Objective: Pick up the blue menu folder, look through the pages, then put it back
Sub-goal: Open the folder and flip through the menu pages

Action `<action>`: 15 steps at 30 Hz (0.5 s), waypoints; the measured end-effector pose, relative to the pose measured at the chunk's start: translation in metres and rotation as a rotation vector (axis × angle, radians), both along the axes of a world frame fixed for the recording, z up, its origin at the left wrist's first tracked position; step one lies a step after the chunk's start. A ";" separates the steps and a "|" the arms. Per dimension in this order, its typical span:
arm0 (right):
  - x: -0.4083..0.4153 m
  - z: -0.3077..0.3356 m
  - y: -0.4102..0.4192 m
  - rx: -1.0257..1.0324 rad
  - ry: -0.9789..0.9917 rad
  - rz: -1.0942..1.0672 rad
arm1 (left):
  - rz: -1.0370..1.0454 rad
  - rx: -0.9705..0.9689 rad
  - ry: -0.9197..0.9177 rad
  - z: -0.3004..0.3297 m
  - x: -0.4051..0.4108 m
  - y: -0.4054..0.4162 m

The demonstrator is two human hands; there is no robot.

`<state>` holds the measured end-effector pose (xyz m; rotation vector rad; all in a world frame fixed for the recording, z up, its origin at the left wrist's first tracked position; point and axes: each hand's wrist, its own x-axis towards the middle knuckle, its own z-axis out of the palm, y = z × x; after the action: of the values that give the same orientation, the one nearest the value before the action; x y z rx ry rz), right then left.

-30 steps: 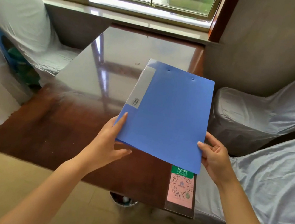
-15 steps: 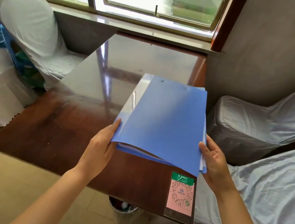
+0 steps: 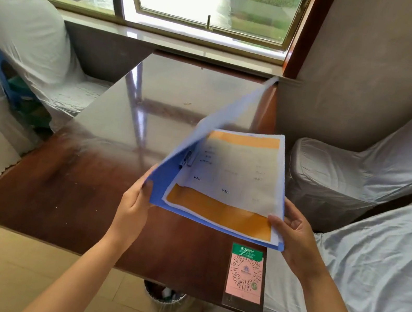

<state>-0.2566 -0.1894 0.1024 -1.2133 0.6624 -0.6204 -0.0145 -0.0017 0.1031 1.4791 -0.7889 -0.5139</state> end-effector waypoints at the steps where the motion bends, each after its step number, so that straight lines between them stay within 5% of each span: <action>1: -0.001 -0.001 0.000 0.005 -0.014 -0.001 | -0.002 -0.031 0.083 0.002 -0.001 -0.001; 9: -0.008 0.003 -0.005 -0.073 -0.023 -0.107 | 0.044 0.136 0.399 0.007 0.004 0.004; 15: -0.018 0.009 -0.006 -0.044 0.011 -0.079 | -0.047 -0.039 0.562 0.009 -0.003 0.015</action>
<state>-0.2746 -0.1956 0.1113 -1.2364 0.7114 -0.6977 -0.0175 0.0133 0.1119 1.1943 -0.3857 -0.8947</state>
